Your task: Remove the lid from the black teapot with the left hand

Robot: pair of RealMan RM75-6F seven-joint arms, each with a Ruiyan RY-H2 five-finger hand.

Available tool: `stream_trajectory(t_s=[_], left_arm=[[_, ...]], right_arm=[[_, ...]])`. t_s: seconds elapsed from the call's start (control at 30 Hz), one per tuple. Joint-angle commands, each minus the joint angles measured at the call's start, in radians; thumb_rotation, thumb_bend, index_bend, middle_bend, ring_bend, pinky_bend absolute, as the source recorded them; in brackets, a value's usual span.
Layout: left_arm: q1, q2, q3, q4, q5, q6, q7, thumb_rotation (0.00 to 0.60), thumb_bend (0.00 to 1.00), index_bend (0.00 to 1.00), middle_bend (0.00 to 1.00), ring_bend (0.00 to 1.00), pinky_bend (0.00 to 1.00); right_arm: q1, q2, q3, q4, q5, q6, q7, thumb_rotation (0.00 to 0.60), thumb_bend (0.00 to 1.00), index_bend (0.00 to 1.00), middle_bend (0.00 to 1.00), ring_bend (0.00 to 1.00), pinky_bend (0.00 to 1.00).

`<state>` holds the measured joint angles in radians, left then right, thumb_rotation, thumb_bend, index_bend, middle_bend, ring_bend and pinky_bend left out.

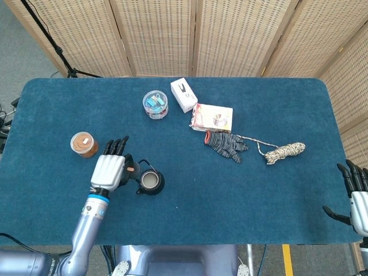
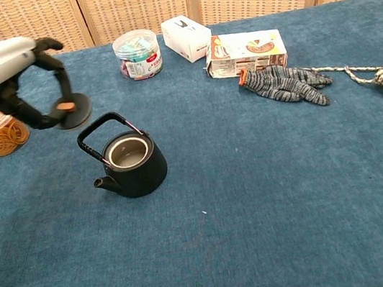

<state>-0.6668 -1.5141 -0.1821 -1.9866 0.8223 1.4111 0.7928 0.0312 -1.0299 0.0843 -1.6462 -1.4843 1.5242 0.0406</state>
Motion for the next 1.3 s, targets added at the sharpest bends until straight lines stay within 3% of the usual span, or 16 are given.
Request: stream_trajectory(t_s=[0.03,0.23,0.4,0.8,0.9,0.97,1.03,1.07,1.3], left_arm=[[0.051,0.053,0.048,0.036,0.047,-0.030,-0.096,0.600,0.40,0.58,0.00,0.00,0.00],[0.120,0.081,0.129,0.177,0.172,-0.108,-0.308,0.600,0.41,0.58,0.00,0.00,0.00],[0.155,0.084,0.164,0.278,0.232,-0.157,-0.441,0.600,0.41,0.59,0.00,0.00,0.00],[0.165,0.006,0.195,0.540,0.328,-0.284,-0.555,0.600,0.40,0.58,0.00,0.00,0.00],[0.169,-0.009,0.188,0.570,0.336,-0.296,-0.578,0.600,0.25,0.43,0.00,0.00,0.00],[0.171,-0.007,0.185,0.574,0.343,-0.304,-0.594,0.600,0.08,0.20,0.00,0.00,0.00],[0.174,0.004,0.182,0.569,0.358,-0.305,-0.613,0.600,0.01,0.04,0.00,0.00,0.00],[0.177,0.011,0.181,0.564,0.367,-0.304,-0.623,0.600,0.00,0.00,0.00,0.00,0.00],[0.213,0.107,0.180,0.471,0.466,-0.228,-0.697,0.600,0.00,0.00,0.00,0.00,0.00]], right_arm=[[0.000,0.000,0.000,0.000,0.001,-0.001,0.000,0.600,0.00,0.00,0.00,0.00,0.00],[0.001,-0.002,0.000,-0.003,0.002,-0.003,-0.005,0.600,0.00,0.00,0.00,0.00,0.00],[0.004,-0.003,-0.002,-0.004,0.002,-0.011,0.000,0.600,0.00,0.00,0.00,0.00,0.00],[0.009,-0.006,-0.005,-0.003,0.002,-0.021,-0.004,0.600,0.00,0.00,0.00,0.00,0.00],[0.008,-0.005,-0.004,-0.004,0.004,-0.020,-0.004,0.600,0.00,0.00,0.00,0.00,0.00],[0.007,-0.005,-0.004,-0.004,0.006,-0.019,-0.004,0.600,0.00,0.00,0.00,0.00,0.00],[0.007,-0.005,-0.003,-0.004,0.007,-0.018,-0.004,0.600,0.00,0.00,0.00,0.00,0.00],[0.007,-0.005,-0.003,-0.004,0.008,-0.018,-0.004,0.600,0.00,0.00,0.00,0.00,0.00],[0.007,-0.004,-0.004,-0.007,0.005,-0.018,-0.004,0.600,0.00,0.00,0.00,0.00,0.00]])
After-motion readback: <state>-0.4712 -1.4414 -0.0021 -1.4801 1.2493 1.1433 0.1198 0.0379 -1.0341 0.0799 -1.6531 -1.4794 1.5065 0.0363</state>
